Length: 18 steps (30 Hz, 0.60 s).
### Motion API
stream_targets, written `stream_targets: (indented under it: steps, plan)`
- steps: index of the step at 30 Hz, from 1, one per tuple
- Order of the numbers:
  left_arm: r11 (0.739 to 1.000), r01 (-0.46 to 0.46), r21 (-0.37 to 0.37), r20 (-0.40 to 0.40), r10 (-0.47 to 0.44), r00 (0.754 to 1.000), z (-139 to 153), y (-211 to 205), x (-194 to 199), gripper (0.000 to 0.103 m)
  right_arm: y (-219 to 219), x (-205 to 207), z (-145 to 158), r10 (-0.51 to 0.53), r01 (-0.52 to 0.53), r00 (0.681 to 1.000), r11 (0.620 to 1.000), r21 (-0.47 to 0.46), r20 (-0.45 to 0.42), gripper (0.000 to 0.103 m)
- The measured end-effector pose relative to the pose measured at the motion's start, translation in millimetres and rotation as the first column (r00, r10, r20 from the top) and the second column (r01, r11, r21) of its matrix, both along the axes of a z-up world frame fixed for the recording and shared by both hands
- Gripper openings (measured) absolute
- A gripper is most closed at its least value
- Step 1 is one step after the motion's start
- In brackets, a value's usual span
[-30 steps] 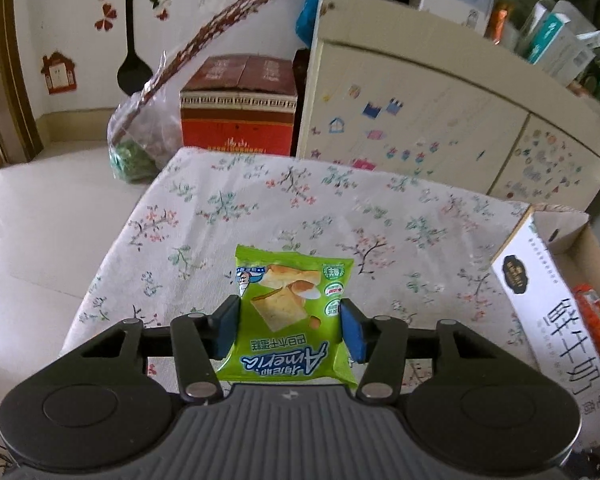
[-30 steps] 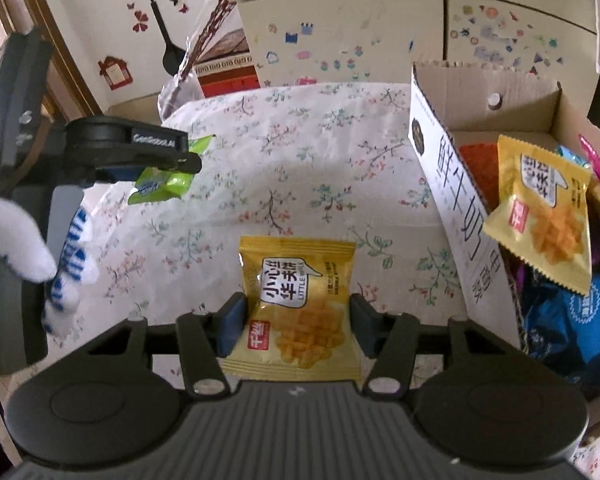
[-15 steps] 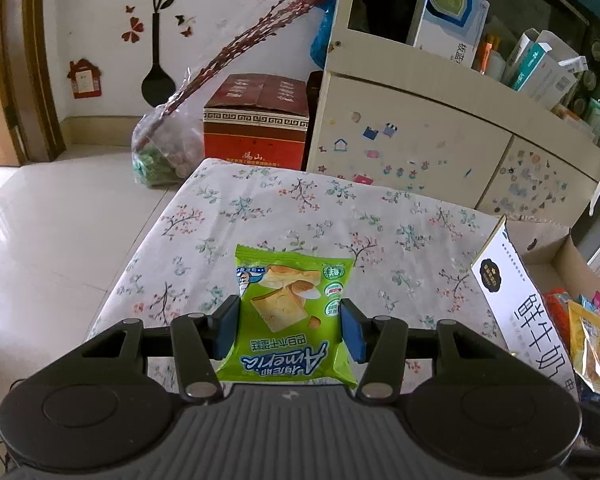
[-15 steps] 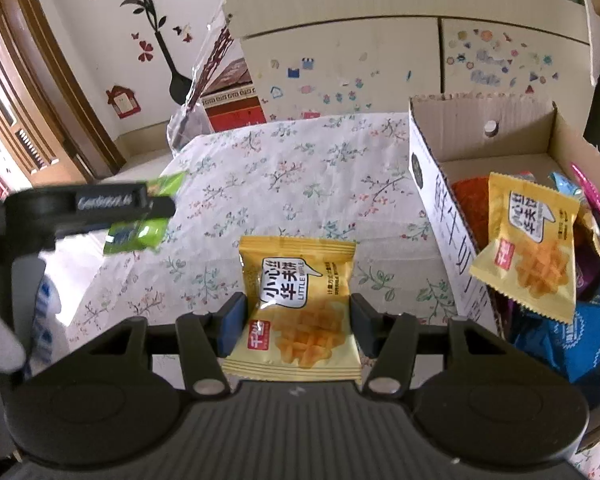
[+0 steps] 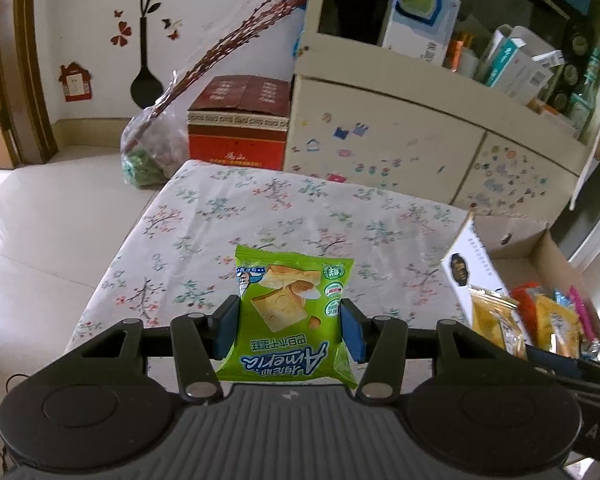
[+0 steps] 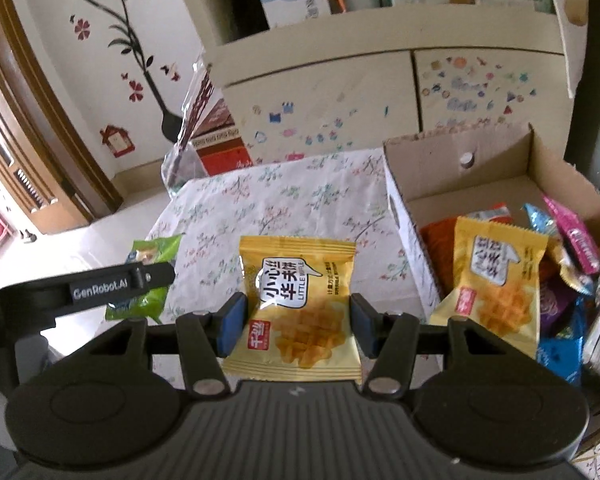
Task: Organize snacks
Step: 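Lift both bags and carry them over the cardboard box with both tools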
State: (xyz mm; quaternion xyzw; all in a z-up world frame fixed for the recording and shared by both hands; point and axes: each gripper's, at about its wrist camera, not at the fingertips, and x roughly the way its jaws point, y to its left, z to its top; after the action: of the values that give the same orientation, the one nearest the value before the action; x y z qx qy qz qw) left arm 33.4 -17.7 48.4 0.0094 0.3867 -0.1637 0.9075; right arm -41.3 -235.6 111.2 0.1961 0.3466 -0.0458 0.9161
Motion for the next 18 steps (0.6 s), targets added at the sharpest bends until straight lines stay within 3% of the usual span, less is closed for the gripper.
stream_targets:
  steps: [10, 18]
  plan:
    - [0.999, 0.017, -0.040, 0.042, -0.015, 0.999, 17, -7, -9, 0.058, -4, -8, 19, -0.010, 0.013, 0.998, 0.999, -0.051, 0.056, 0.057]
    - [0.994, 0.051, -0.092, 0.060, -0.045, 0.997, 31, -21, -15, 0.058, -18, -17, 35, -0.027, 0.029, 0.995, 0.999, -0.023, 0.093, 0.057]
